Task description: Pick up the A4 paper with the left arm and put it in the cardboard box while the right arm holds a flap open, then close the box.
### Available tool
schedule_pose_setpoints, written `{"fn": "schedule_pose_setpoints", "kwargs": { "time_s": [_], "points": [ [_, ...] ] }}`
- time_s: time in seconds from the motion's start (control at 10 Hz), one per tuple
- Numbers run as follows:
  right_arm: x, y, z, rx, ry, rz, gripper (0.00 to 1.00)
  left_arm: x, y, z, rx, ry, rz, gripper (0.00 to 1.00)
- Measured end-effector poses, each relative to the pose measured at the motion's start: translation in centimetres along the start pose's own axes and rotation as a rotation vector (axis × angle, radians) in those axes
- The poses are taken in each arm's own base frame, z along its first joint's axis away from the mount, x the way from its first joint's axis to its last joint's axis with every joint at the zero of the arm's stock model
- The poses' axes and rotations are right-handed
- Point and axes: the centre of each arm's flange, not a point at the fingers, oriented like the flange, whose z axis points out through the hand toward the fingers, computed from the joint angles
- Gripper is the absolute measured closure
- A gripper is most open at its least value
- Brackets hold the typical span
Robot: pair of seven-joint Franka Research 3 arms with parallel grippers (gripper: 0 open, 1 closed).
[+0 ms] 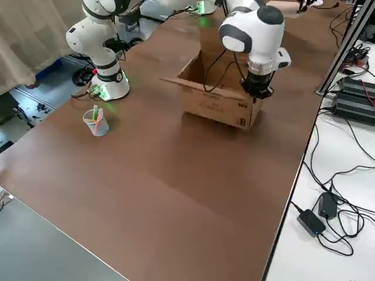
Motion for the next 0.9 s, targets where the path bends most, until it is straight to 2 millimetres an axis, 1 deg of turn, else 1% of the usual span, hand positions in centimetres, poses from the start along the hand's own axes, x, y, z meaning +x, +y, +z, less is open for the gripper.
{"fn": "schedule_pose_setpoints", "kwargs": {
  "time_s": [0.2, 0.5, 0.7, 0.9],
  "points": [
    [4.9, -1.3, 0.6, 0.009, -0.002, 0.032, 0.94, -1.5, 0.0, -2.2, -0.002, 0.000, 0.086, 0.69],
    [11.9, -3.6, 1.4, 0.010, -0.005, 0.067, 0.94, -4.3, 0.5, -6.1, 0.002, -0.017, 0.137, 0.69],
    [16.0, -5.3, 2.3, -0.001, -0.007, 0.085, 0.94, -6.2, 0.6, -8.0, 0.021, -0.048, 0.141, 0.69],
    [19.0, -6.6, 2.8, -0.022, -0.021, 0.115, 0.94, -7.0, 0.6, -9.1, 0.035, -0.070, 0.077, 0.69]
  ]
}}
